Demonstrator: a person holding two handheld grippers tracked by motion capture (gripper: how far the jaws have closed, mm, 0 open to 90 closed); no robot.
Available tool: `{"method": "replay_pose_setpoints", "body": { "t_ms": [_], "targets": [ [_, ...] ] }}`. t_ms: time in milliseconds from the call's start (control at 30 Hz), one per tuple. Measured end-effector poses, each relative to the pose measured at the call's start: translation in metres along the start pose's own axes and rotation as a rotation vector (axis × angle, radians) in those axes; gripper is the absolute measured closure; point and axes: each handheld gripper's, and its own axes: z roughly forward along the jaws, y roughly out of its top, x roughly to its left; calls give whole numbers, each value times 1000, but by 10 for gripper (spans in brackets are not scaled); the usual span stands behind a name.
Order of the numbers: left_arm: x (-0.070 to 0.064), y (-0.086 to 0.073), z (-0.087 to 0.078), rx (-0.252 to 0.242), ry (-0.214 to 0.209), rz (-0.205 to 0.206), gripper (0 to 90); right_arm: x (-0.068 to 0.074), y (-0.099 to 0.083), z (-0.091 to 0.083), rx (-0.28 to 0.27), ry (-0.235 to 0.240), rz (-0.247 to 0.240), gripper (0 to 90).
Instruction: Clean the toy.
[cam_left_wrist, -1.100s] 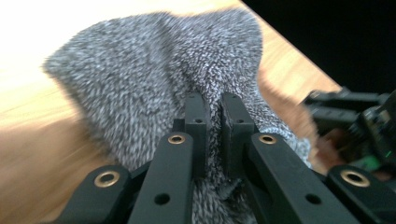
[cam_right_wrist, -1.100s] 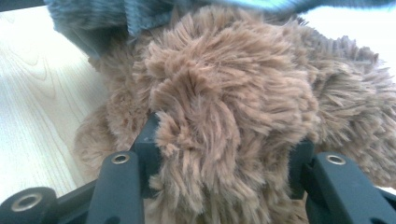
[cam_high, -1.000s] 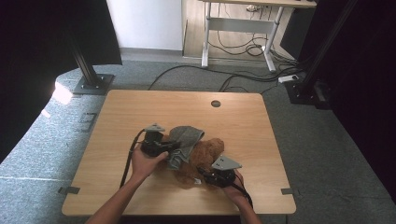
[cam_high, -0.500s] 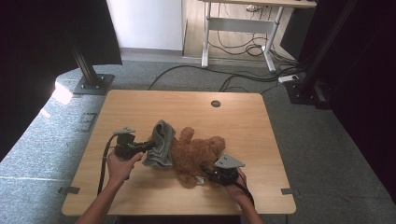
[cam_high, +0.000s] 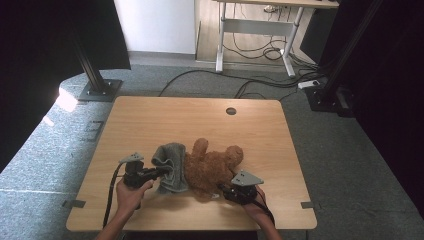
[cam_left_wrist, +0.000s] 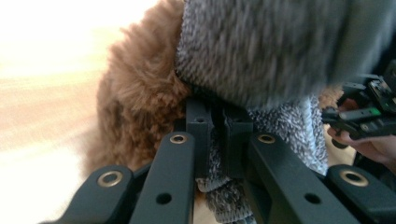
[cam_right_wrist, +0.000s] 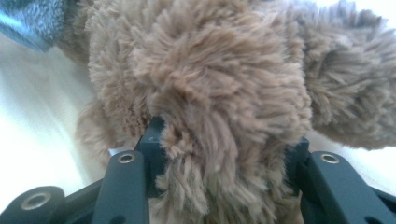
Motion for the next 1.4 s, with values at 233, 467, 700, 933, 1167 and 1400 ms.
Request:
{"method": "replay_pose_setpoints", "body": {
  "t_ms": [233,467,700,933,1167,1400],
  "targets": [
    [-1,-9,0,9,-13,-8,838,7,-4,-3,26,-2,20,512],
    [2,-1,13,11,8,-4,840,6,-4,5,23,-51,6,524],
    [8,16,38,-4,49,6,841,-13,2,23,29,-155,-26,534],
    [15,26,44,5,46,-9,840,-29,7,31,24,-148,22,533],
    [22,4,40,91,80,-21,837,-17,-1,15,13,-79,-4,342],
    [29,-3,47,112,61,-53,830,-28,13,-9,-57,18,129,252]
  ]
}}
